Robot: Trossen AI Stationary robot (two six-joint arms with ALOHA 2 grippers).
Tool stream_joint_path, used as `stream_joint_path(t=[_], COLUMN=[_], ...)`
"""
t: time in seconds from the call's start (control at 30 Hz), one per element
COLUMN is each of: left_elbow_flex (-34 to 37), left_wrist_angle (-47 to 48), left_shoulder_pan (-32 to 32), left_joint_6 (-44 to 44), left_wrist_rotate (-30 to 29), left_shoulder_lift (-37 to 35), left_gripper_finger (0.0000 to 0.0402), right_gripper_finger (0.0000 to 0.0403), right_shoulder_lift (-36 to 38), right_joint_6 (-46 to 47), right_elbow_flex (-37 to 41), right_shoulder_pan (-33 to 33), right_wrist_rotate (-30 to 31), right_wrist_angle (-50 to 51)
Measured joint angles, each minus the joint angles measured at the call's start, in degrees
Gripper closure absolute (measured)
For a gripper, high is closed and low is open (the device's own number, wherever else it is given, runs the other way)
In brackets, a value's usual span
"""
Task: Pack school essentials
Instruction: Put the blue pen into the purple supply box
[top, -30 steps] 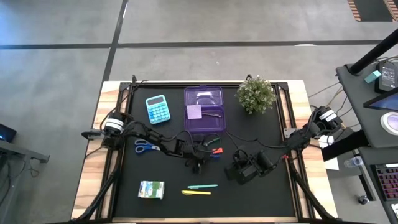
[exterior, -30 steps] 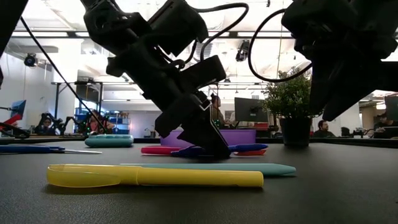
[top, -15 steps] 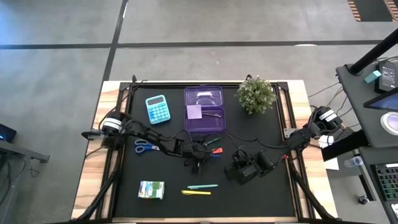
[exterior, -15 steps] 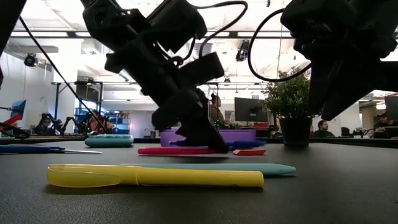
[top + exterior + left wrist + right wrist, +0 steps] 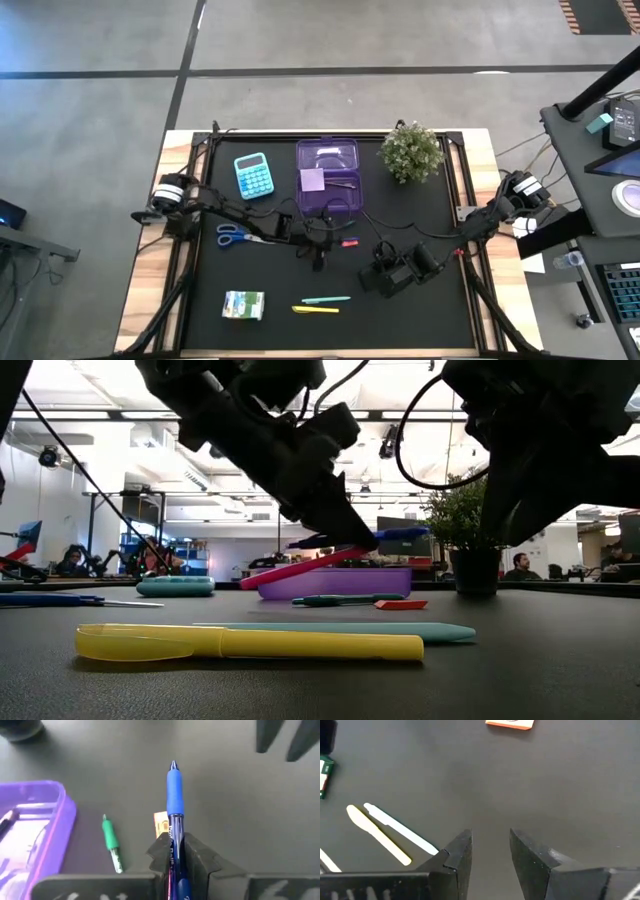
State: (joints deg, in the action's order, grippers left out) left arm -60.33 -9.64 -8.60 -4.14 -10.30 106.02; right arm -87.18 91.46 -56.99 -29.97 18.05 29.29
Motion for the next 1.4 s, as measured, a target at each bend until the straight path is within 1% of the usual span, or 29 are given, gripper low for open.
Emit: stream_joint_path(t=[0.13,0.4,0.77,0.87,1.03,1.13,1.33,1.4], left_elbow_flex=[0.05,1.74,1.85,1.85,1.85,1.85,1.85,1.85], left_wrist_angle=[-0.30,-0.05,-0.21,-0.21,-0.06,-0.08,-0.10,-0.19], left_shoulder_pan=[-0.04,0.00,0.14,0.24,0.28,0.33,0.30,0.12], left_joint_6=[-0.02,-3.06,-3.02,-3.02,-3.04,-3.02,-2.96,-2.54], left_wrist_rotate=[2.32,2.49,2.51,2.51,2.51,2.51,2.88,4.79], left_shoulder_lift=[0.35,3.84,4.48,4.48,4.48,4.48,4.48,4.48], left_gripper_finger=[0.0385,0.0385,0.0382,0.0368,0.0322,0.0302,0.0296,0.0296], right_gripper_finger=[0.0282,0.0282,0.0282,0.0282,0.0282,0.0282,0.0282,0.0282], right_shoulder_lift=[0.00,0.00,0.00,0.00,0.00,0.00,0.00,0.00], right_joint_6=[-0.08,-0.07,-0.02,-0.02,-0.02,-0.02,-0.04,-0.07], right_elbow_flex=[0.01,0.01,0.01,0.00,0.02,0.02,0.02,0.02], right_shoulder_pan=[0.01,0.00,0.00,-0.01,-0.01,0.00,0.01,0.01], right_wrist_rotate=[0.00,0.00,0.00,0.00,-0.01,0.01,-0.01,0.01], right_wrist_angle=[0.11,0.08,-1.09,-1.44,-1.41,-1.41,-1.39,-1.39])
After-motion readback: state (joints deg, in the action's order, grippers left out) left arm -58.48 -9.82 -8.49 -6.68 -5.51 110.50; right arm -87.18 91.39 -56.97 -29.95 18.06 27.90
